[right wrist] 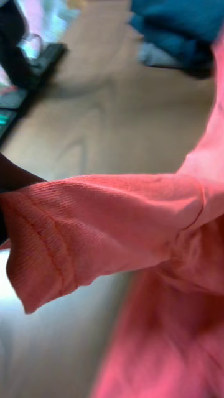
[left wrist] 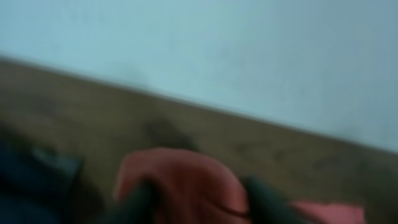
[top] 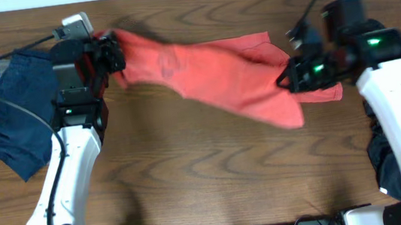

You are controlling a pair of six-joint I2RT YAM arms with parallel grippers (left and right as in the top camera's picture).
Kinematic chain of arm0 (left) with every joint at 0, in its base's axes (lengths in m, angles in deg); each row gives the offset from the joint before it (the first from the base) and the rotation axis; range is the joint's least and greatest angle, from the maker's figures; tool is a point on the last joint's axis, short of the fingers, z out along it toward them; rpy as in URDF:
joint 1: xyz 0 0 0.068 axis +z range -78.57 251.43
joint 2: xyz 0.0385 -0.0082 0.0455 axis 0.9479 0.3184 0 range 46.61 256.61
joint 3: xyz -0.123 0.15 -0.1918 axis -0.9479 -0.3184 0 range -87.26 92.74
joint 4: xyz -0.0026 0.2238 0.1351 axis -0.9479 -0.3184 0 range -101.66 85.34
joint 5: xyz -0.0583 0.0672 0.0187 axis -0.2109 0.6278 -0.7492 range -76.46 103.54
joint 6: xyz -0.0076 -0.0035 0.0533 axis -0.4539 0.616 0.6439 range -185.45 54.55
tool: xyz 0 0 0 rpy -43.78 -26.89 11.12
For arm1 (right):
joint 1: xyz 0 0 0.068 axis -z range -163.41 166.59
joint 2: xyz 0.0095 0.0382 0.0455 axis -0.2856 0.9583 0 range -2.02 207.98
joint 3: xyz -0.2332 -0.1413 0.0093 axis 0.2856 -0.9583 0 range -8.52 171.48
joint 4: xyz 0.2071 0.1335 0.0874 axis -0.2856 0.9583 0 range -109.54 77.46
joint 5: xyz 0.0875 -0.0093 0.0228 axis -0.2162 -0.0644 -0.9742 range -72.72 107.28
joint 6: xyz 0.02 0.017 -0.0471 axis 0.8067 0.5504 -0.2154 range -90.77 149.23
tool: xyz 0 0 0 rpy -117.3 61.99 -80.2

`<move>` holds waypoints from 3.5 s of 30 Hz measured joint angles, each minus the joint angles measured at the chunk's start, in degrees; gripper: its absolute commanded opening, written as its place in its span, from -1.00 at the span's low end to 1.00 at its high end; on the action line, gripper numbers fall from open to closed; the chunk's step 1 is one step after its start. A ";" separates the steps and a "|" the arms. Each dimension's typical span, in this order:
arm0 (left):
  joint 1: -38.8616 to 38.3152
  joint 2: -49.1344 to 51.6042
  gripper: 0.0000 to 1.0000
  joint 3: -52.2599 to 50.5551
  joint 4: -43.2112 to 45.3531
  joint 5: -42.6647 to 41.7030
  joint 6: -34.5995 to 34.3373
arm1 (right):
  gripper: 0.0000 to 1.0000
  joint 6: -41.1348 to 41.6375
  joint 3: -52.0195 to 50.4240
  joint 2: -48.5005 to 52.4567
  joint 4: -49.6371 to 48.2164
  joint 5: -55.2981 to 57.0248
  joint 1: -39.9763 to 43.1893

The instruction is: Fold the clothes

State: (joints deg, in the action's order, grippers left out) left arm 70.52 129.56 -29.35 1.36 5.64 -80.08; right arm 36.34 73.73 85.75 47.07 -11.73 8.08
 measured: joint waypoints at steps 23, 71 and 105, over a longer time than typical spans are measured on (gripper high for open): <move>-14.29 2.43 0.95 0.00 -45.05 -26.88 -3.43 | -0.88 20.76 -2.29 0.96 -25.86 -1.53 -18.69; -44.63 22.56 -0.79 -1.11 -15.45 -13.75 -30.51 | -0.08 18.23 -2.36 0.96 6.99 37.18 1.88; 10.56 -17.25 -0.88 -1.64 -63.32 9.60 -9.05 | -0.03 16.46 -16.33 0.96 -0.28 26.25 3.21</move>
State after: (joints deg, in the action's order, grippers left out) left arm 81.08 112.32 -30.99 -61.96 15.23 -89.13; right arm 52.80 57.41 86.71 46.78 14.52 11.29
